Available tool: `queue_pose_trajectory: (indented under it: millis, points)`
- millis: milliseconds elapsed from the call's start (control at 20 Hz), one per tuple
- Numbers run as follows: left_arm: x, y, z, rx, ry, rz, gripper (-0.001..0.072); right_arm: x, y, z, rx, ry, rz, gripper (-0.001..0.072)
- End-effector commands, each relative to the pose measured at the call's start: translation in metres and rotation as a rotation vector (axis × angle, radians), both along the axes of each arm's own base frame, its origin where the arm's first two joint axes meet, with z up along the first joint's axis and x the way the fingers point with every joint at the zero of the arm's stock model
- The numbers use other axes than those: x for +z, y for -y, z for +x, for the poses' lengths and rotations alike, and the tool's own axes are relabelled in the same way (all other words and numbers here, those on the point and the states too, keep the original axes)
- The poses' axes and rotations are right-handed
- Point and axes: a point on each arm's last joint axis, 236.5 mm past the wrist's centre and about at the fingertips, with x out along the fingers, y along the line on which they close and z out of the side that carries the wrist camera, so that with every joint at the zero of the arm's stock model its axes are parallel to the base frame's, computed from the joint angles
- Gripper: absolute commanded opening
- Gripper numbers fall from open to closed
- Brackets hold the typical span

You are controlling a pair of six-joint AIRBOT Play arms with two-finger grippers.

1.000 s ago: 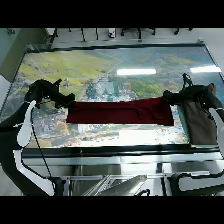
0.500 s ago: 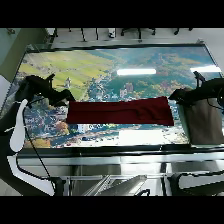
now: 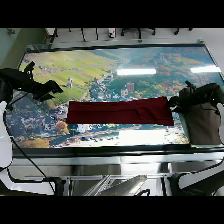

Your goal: Fold the shirts.

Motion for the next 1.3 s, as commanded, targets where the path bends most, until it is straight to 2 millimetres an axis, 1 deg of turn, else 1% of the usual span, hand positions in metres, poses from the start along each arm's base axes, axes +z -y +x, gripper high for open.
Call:
queue_pose_trajectory:
  millis: [0,100,150,200,250,300,350,400,450,550,600,650,700,800,850,950,1050,1150,1250]
  points:
    - [0.019,0.006,0.000,-0.010,0.053,0.008,0.0682,-0.015,-0.009,0.001,0.013,-0.024,0.007,0.0695]
    - [0.020,0.018,-0.001,-0.036,0.054,0.008,0.0681,-0.020,-0.013,0.002,0.017,-0.024,0.005,0.0695]
    - [0.020,0.025,-0.001,-0.050,0.054,0.007,0.0655,-0.020,-0.014,0.004,0.018,-0.020,0.001,0.0667]
    - [0.020,0.033,-0.001,-0.065,0.058,0.007,0.0655,-0.019,-0.018,0.005,0.019,-0.015,0.007,0.0538]
    - [0.021,0.041,0.000,-0.079,0.068,0.007,0.0652,-0.018,-0.023,0.007,0.021,-0.012,0.019,0.0428]
    - [0.022,0.048,0.001,-0.092,0.079,0.008,0.0455,-0.017,-0.026,0.008,0.022,-0.010,0.025,0.0316]
    - [0.023,0.057,0.002,-0.106,0.090,0.008,0.0141,-0.016,-0.028,0.008,0.026,-0.006,0.028,0.0166]
    - [0.024,0.067,0.004,-0.122,0.107,0.008,0.0018,-0.015,-0.030,0.009,0.041,0.007,0.035,0.0033]
    - [0.026,0.076,0.007,-0.133,0.125,0.008,0.0019,-0.014,-0.032,0.010,0.036,0.010,0.042,0.0018]
    - [0.029,0.095,0.012,-0.157,0.162,0.007,0.0019,-0.011,-0.033,0.012,0.027,0.016,0.056,0.0017]
    - [0.030,0.108,0.012,-0.178,0.178,0.006,0.0018,-0.009,-0.034,0.014,0.025,0.021,0.060,0.0016]
    - [0.028,0.121,0.012,-0.196,0.189,0.003,0.0018,-0.005,-0.036,0.016,0.019,0.031,0.071,0.0016]
    - [0.020,0.136,0.012,-0.214,0.195,0.001,0.0018,0.001,-0.036,0.018,0.016,0.045,0.073,0.0016]
    - [-0.008,0.175,0.005,-0.272,0.176,-0.002,0.0018,0.016,-0.036,0.020,0.025,0.081,0.062,0.0016]
    - [-0.030,0.196,-0.002,-0.308,0.145,-0.002,0.0018,0.025,-0.036,0.021,0.028,0.100,0.056,0.0016]
    - [-0.075,0.243,-0.019,-0.396,0.086,0.004,0.0018,0.050,-0.036,0.021,0.039,0.146,0.044,0.0015]
    - [-0.111,0.287,-0.030,-0.457,0.080,0.010,0.0018,0.081,-0.040,0.019,0.052,0.199,0.043,0.0016]
    - [-0.134,0.326,-0.044,-0.533,0.063,0.013,0.0018,0.115,-0.042,0.017,0.068,0.268,0.026,0.0015]
    - [-0.145,0.362,-0.054,-0.601,0.062,0.009,0.0018,0.150,-0.045,0.015,0.095,0.331,0.011,0.0015]
